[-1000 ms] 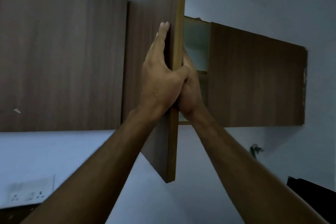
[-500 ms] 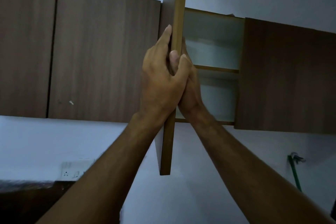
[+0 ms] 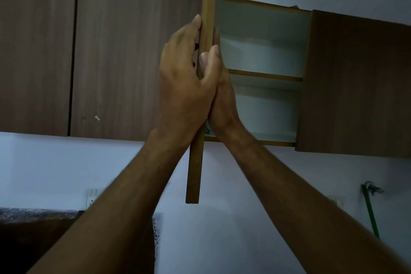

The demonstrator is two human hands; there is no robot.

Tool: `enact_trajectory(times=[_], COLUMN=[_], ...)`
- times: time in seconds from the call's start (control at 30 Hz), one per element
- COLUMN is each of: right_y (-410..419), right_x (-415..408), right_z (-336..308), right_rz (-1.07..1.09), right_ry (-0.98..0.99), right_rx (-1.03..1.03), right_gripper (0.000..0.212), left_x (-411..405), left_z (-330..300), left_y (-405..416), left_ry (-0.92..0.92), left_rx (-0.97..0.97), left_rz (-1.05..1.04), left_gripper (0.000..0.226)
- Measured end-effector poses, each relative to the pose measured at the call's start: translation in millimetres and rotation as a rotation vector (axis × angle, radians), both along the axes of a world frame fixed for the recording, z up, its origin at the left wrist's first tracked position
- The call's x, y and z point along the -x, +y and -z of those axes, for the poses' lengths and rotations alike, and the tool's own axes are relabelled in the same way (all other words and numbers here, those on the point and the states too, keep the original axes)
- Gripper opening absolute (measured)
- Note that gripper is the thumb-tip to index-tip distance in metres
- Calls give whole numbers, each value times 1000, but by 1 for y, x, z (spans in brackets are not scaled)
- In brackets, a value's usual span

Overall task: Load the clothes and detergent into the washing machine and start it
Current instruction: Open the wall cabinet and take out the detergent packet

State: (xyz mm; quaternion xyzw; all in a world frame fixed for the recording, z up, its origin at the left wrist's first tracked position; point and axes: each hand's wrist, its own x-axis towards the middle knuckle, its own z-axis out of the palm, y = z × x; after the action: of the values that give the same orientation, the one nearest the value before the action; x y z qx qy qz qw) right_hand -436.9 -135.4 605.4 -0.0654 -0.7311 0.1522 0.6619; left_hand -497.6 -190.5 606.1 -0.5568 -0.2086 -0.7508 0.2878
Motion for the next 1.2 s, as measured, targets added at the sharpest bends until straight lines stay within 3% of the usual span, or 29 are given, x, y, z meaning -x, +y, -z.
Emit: enact_trajectory(times=[0.2, 0.33, 0.43, 0.53, 0.67, 0.73, 0.87, 1.03, 1.1, 1.2], right_y=[-4, -10, -15, -10, -4, -1, 12, 34, 51, 76], right_x=[-13, -27, -34, -41, -52, -60, -88, -126, -137, -151], right_z=[0, 3, 7, 12, 17, 19, 25, 47, 55, 66], right_rz=[54, -5, 39, 18, 2, -2, 107, 363, 404, 394], right_ry=[-27, -15, 10, 21, 40, 51, 65, -54, -131, -100], right_rx=[-73, -5, 32, 67, 65, 81, 3, -34, 52, 215], right_gripper=[60, 43, 42, 13, 15, 6, 12, 10, 12, 12], left_x=[-3, -11, -23, -31, -40, -50, -79, -107, -114, -121], left_z=[0, -2, -2, 2, 4, 6, 15, 42, 59, 84], left_y=[-1, -10, -16, -15, -16, -16, -5, 37, 61, 94], left_ry=[2, -4, 116, 236, 266, 312, 340, 104, -10, -98], left_rx=[20, -4, -11, 31, 78, 91, 165, 346, 482, 649], left_rz=[14, -290, -514, -644, -687, -647, -446, -154, -64, 44], left_gripper=[49, 55, 51, 36, 32, 30, 21, 26, 29, 33])
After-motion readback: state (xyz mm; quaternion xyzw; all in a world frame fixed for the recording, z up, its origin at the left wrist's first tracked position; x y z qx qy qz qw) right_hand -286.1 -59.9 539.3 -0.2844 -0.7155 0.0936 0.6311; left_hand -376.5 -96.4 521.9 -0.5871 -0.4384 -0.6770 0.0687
